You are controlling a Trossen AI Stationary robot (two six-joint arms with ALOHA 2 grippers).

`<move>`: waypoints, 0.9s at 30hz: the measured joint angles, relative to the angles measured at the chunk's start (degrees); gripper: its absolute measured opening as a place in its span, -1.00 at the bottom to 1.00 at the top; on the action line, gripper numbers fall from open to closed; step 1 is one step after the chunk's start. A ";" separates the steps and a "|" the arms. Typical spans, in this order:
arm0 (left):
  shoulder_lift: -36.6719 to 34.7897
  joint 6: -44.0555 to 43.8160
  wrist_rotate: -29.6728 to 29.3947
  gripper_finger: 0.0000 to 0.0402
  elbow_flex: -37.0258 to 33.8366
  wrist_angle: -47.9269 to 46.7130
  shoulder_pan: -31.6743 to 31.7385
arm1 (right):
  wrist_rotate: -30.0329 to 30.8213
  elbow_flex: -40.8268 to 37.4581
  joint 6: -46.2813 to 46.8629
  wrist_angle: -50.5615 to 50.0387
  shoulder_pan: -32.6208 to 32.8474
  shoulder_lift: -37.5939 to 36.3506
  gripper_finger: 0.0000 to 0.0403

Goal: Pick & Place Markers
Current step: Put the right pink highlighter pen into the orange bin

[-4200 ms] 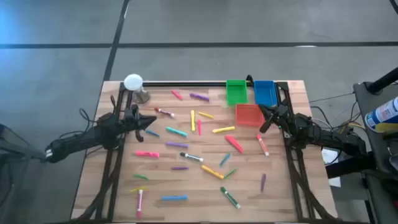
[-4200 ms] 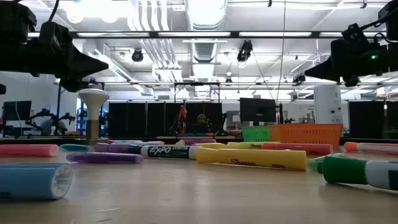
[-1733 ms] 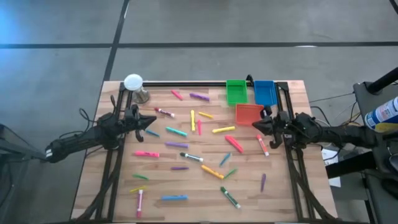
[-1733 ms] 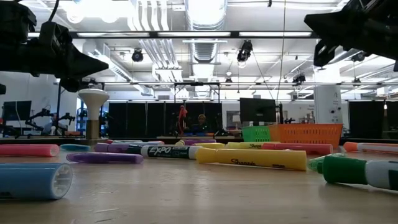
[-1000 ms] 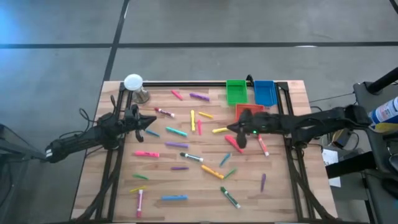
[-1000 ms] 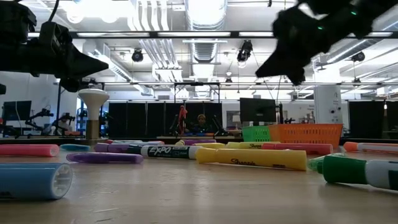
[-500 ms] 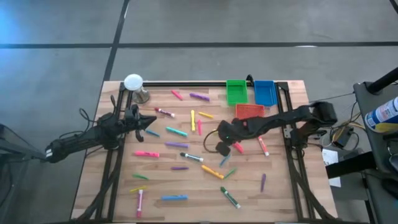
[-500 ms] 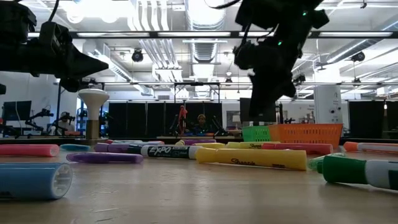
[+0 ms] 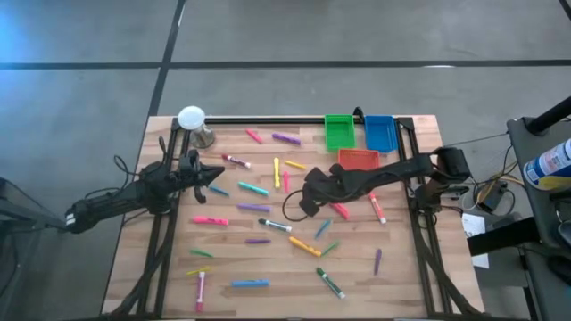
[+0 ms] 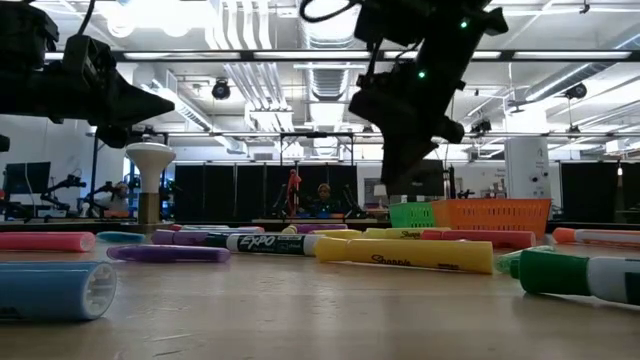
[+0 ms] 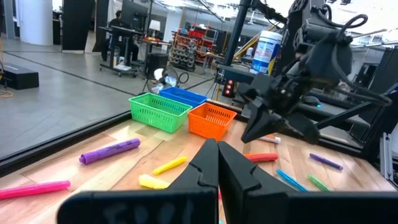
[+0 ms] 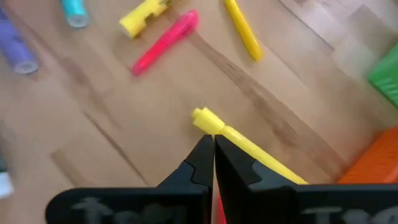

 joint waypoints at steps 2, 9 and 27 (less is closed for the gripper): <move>0.01 0.01 0.00 -1.00 0.00 0.02 0.00 | 0.20 -0.01 -1.34 0.20 0.00 -0.68 -0.96; 0.02 0.01 0.01 -1.00 0.00 0.00 0.00 | 4.75 0.01 -5.95 1.03 0.86 -2.04 -0.96; 0.07 0.02 -0.03 -1.00 0.00 0.02 0.00 | 2.59 -7.18 -7.68 13.52 0.79 -5.79 -0.96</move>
